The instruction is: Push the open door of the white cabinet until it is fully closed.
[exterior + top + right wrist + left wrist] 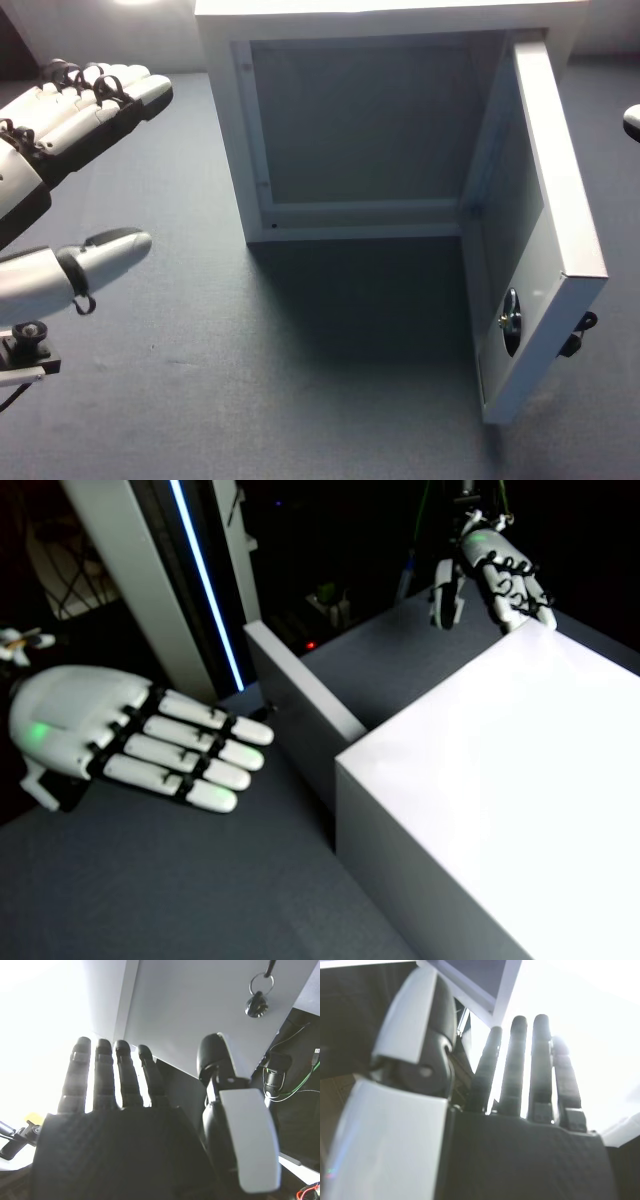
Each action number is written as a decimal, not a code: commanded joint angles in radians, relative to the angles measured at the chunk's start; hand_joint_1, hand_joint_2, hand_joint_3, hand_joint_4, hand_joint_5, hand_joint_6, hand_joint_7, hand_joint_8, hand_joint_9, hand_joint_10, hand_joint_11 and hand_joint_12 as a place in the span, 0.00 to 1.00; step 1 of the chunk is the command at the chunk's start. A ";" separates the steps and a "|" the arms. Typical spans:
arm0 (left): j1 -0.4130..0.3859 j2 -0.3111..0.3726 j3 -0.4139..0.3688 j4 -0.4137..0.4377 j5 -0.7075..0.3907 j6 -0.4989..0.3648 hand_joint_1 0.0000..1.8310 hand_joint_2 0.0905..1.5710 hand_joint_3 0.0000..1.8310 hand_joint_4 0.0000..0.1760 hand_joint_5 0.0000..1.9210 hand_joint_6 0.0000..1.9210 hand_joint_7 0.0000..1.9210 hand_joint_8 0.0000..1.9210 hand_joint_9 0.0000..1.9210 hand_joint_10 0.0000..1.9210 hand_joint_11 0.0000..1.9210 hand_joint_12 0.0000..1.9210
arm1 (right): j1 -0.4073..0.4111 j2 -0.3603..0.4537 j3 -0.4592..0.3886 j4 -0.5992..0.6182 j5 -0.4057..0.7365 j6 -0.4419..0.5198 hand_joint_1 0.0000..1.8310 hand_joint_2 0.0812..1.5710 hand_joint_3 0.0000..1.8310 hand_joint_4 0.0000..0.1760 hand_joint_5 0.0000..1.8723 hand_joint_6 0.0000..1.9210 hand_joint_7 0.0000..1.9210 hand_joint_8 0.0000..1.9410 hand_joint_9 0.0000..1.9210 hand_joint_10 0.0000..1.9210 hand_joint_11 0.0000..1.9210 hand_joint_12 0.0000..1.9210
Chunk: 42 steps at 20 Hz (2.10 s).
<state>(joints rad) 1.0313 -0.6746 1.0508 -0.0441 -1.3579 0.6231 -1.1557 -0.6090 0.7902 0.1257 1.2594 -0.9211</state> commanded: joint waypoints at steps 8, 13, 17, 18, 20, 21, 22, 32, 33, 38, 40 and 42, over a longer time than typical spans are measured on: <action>-0.002 0.011 -0.002 -0.021 -0.105 -0.005 0.19 0.87 0.00 0.00 0.01 0.00 0.00 0.00 0.00 0.00 0.00 0.00 | 0.007 0.004 0.003 -0.014 0.118 0.021 0.17 0.83 0.00 0.00 0.02 0.00 0.06 0.01 0.01 0.00 0.00 0.00; -0.002 0.010 -0.002 -0.026 -0.102 -0.005 0.18 0.87 0.00 0.00 0.01 0.00 0.00 0.00 0.00 0.00 0.00 0.00 | 0.014 0.013 0.002 -0.072 0.091 0.056 0.08 0.79 0.00 0.00 0.23 0.07 0.32 0.02 0.24 0.05 0.00 0.41; -0.002 0.010 -0.002 -0.026 -0.102 -0.005 0.19 0.87 0.00 0.00 0.02 0.00 0.00 0.00 0.00 0.00 0.00 0.00 | 0.016 0.013 0.002 -0.080 0.089 0.061 0.13 0.78 0.00 0.00 0.24 0.13 0.32 0.01 0.27 0.08 0.00 0.70; -0.002 0.010 -0.002 -0.027 -0.102 -0.004 0.18 0.88 0.00 0.00 0.02 0.00 0.00 0.00 0.00 0.00 0.00 0.00 | 0.018 0.013 0.002 -0.091 0.085 0.067 0.13 0.79 0.00 0.00 0.24 0.12 0.33 0.01 0.27 0.08 0.00 0.64; -0.002 0.010 -0.002 -0.028 -0.101 -0.002 0.18 0.88 0.00 0.00 0.02 0.00 0.00 0.00 0.00 0.00 0.00 0.00 | 0.026 0.013 0.001 -0.118 0.076 0.082 0.11 0.80 0.00 0.00 0.24 0.07 0.31 0.00 0.26 0.05 0.00 0.62; -0.002 0.010 -0.002 -0.030 -0.101 0.000 0.18 0.88 0.00 0.00 0.02 0.00 0.00 0.00 0.00 0.00 0.00 0.00 | 0.034 0.012 0.001 -0.133 0.069 0.090 0.11 0.81 0.00 0.00 0.24 0.07 0.31 0.00 0.27 0.05 0.00 0.63; -0.002 0.010 -0.002 -0.034 -0.100 0.001 0.18 0.88 0.00 0.00 0.02 0.00 0.00 0.00 0.00 0.00 0.00 0.00 | 0.045 0.011 0.001 -0.151 0.059 0.097 0.12 0.81 0.00 0.00 0.24 0.06 0.33 0.01 0.27 0.05 0.00 0.67; 0.018 0.019 -0.003 -0.063 -0.099 0.005 0.19 0.88 0.00 0.00 0.01 0.00 0.00 0.00 0.00 0.00 0.00 0.00 | 0.171 -0.057 0.035 -0.303 -0.052 0.181 0.06 0.86 0.00 0.00 0.29 0.05 0.33 0.00 0.31 0.09 0.03 0.77; 0.018 0.019 -0.004 -0.064 -0.099 0.006 0.18 0.88 0.00 0.00 0.01 0.00 0.00 0.00 0.00 0.00 0.00 0.00 | 0.182 -0.066 0.039 -0.313 -0.060 0.188 0.04 0.87 0.00 0.00 0.26 0.11 0.33 0.00 0.27 0.16 0.03 0.79; 0.022 0.019 -0.004 -0.068 -0.101 0.006 0.19 0.88 0.00 0.00 0.01 0.00 0.00 0.00 0.00 0.00 0.00 0.00 | 0.226 -0.103 0.057 -0.353 -0.100 0.208 0.04 0.86 0.00 0.00 0.11 0.41 0.30 0.00 0.12 0.51 0.00 0.87; 0.026 0.019 -0.004 -0.074 -0.100 0.006 0.20 0.88 0.00 0.00 0.02 0.00 0.00 0.00 0.00 0.00 0.00 0.00 | 0.240 -0.122 0.067 -0.358 -0.109 0.213 0.03 0.87 0.00 0.00 0.07 0.42 0.30 0.00 0.11 0.51 0.00 0.84; 0.032 0.019 -0.003 -0.081 -0.101 0.006 0.18 0.88 0.00 0.00 0.01 0.00 0.00 0.00 0.00 0.00 0.00 0.00 | 0.260 -0.144 0.078 -0.368 -0.123 0.216 0.02 0.87 0.00 0.00 0.06 0.43 0.28 0.00 0.08 0.52 0.00 0.84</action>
<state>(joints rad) 1.0714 -0.6624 1.0500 -0.1040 -1.3323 0.6312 -0.9077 -0.7547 0.8673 -0.2604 1.0229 -0.7113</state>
